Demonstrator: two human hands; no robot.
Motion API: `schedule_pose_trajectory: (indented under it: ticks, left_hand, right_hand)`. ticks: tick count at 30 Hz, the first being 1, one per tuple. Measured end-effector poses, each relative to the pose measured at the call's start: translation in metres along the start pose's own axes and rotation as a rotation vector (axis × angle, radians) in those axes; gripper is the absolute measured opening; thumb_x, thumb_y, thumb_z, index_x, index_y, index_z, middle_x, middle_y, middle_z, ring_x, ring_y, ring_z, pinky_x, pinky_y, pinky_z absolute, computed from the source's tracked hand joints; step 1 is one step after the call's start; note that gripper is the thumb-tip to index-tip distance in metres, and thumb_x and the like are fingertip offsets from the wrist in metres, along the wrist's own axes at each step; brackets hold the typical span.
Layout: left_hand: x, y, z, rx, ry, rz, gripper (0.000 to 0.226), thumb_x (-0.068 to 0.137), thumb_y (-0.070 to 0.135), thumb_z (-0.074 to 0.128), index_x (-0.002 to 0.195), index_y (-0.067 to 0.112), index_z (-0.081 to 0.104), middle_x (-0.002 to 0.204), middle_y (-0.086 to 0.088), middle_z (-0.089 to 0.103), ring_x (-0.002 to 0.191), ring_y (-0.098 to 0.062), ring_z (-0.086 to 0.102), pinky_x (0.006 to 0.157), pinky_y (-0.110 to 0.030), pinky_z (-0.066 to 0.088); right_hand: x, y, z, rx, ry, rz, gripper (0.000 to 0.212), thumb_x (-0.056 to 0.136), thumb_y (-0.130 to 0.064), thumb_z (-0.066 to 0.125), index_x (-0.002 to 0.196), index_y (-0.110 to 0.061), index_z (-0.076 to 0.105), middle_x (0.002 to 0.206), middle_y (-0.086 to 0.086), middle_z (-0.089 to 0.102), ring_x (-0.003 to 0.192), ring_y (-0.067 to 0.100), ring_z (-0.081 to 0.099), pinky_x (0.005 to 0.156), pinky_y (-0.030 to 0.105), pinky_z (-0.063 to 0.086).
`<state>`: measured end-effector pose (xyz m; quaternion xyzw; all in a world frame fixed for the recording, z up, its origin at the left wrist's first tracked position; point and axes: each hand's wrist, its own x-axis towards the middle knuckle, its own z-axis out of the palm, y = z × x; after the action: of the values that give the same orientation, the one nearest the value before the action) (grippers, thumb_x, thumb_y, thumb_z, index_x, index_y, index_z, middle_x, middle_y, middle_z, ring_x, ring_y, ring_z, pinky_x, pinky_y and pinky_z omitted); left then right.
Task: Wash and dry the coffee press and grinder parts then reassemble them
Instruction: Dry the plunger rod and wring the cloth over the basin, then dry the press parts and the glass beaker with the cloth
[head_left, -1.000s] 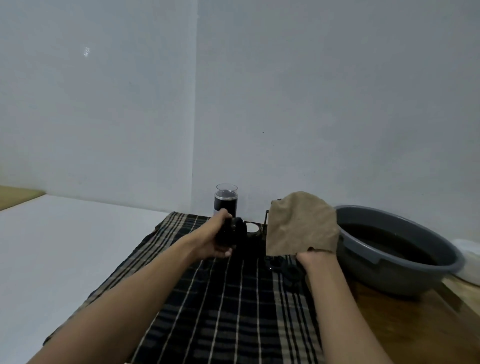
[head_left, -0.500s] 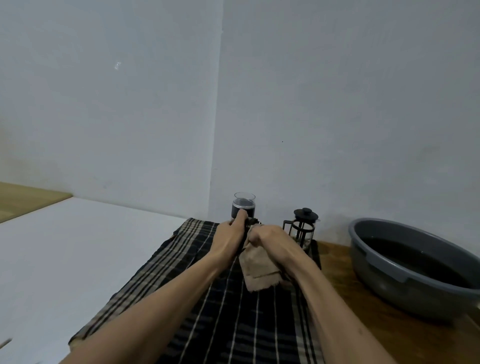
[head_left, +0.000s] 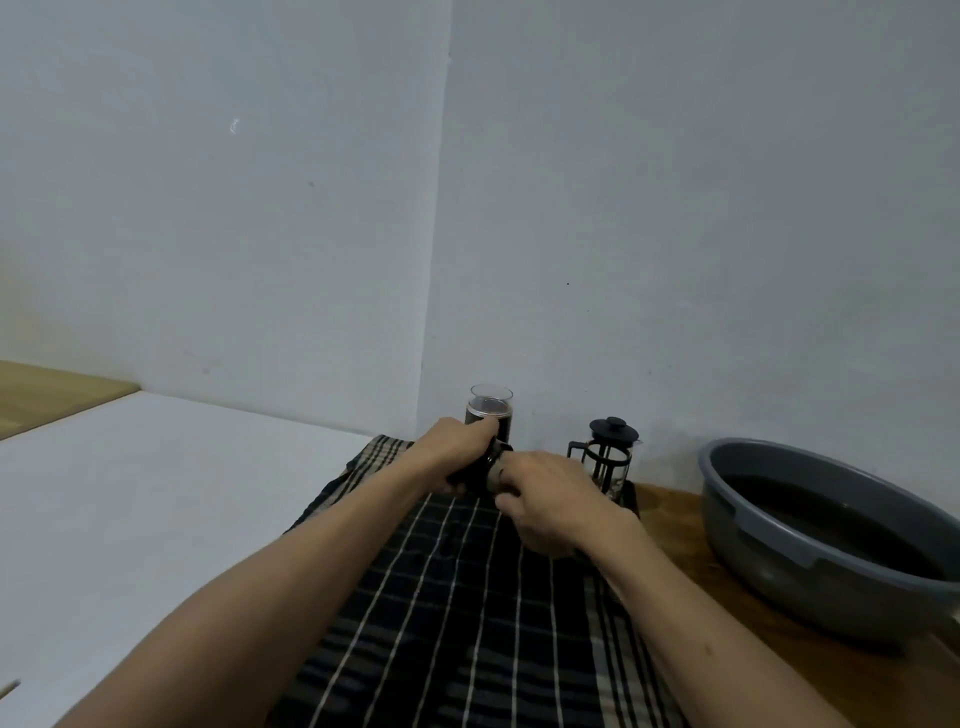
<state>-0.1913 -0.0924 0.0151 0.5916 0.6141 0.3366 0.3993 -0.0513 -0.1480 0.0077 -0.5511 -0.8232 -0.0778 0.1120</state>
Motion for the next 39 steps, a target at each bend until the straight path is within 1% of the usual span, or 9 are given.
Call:
schedule_pose_trajectory:
  ticks: [2,6,8,10,15,22,29,35,39]
  left_hand:
    - [0.002,-0.001,0.004,-0.104,0.019,-0.012,0.041,0.097,0.043,0.050,0.086,0.005,0.060,0.069,-0.010,0.061,0.041,-0.019,0.050,0.036,-0.015,0.032]
    - [-0.004,-0.013,0.023,-0.433,0.205,0.360,0.034,0.103,0.032,0.052,0.076,0.012,0.056,0.073,0.001,0.057,0.066,-0.013,0.051,0.055,-0.020,0.042]
    - [-0.011,-0.025,0.031,-0.526,0.236,0.545,0.022,0.106,0.022,0.050,0.088,0.012,0.058,0.080,0.004,0.057,0.073,-0.007,0.053,0.066,-0.016,0.044]
    - [-0.008,-0.025,0.025,-0.489,0.126,0.513,0.019,0.104,0.026,0.051,0.099,0.011,0.061,0.088,0.003,0.061,0.079,-0.009,0.056,0.071,-0.015,0.047]
    - [-0.005,0.006,0.007,-0.713,-0.253,-0.029,0.041,0.088,0.053,0.060,0.080,0.013,0.065,0.064,-0.005,0.063,0.052,-0.020,0.059,0.062,-0.035,0.058]
    - [0.004,-0.010,0.041,-1.143,-0.141,0.237,0.046,0.071,0.039,0.077,0.099,0.005,0.065,0.084,-0.011,0.065,0.076,-0.022,0.063,0.071,-0.033,0.053]
    - [0.004,-0.008,0.052,-1.000,0.038,-0.096,0.053,0.083,0.052,0.075,0.101,0.002,0.074,0.097,-0.019,0.078,0.079,-0.029,0.074,0.074,-0.039,0.062]
    - [0.018,-0.025,0.017,-0.900,0.120,0.006,0.044,0.060,0.057,0.062,0.074,0.016,0.068,0.084,-0.018,0.065,0.065,-0.027,0.060,0.056,-0.033,0.048]
    - [0.005,-0.024,0.041,-0.688,0.158,0.166,0.040,0.104,0.048,0.043,0.091,0.017,0.064,0.088,-0.005,0.071,0.078,-0.021,0.068,0.065,-0.030,0.055]
  right_hand:
    - [0.002,-0.004,0.003,-0.051,0.000,0.032,0.015,0.097,-0.026,0.053,0.098,-0.018,0.065,0.105,0.006,0.069,0.096,0.029,0.063,0.075,0.037,0.046]
    - [0.007,0.004,-0.002,1.493,-0.054,0.392,0.029,0.087,0.006,0.047,0.064,-0.013,0.046,0.061,0.004,0.044,0.047,0.013,0.039,0.040,0.022,0.031]
    - [0.010,0.010,0.001,1.826,-0.056,0.502,0.022,0.076,0.007,0.048,0.067,-0.013,0.044,0.057,0.002,0.042,0.040,0.008,0.033,0.035,0.018,0.026]
    - [0.009,0.006,0.005,1.657,0.068,0.565,0.016,0.071,0.003,0.055,0.064,-0.011,0.049,0.058,0.003,0.046,0.048,0.015,0.040,0.044,0.023,0.035]
    - [0.003,0.010,0.013,0.233,0.195,0.243,0.022,0.093,-0.023,0.057,0.078,-0.012,0.069,0.082,0.002,0.069,0.077,0.023,0.061,0.064,0.029,0.042]
    - [0.011,0.011,0.008,1.865,0.041,0.518,0.008,0.069,-0.004,0.052,0.070,-0.010,0.058,0.065,0.010,0.054,0.058,0.022,0.050,0.055,0.030,0.045]
    - [0.002,0.005,0.009,1.125,0.206,0.345,0.033,0.088,-0.001,0.056,0.060,-0.018,0.057,0.058,-0.003,0.052,0.056,0.012,0.046,0.051,0.022,0.036]
    - [-0.017,0.014,-0.013,1.219,0.386,0.330,0.030,0.101,-0.025,0.057,0.076,-0.018,0.071,0.082,-0.007,0.075,0.081,0.010,0.068,0.075,0.026,0.052]
    - [0.002,-0.012,0.001,0.861,0.137,0.105,0.050,0.109,-0.057,0.022,0.141,-0.039,0.057,0.153,-0.010,0.052,0.139,0.006,0.044,0.120,0.036,0.033]
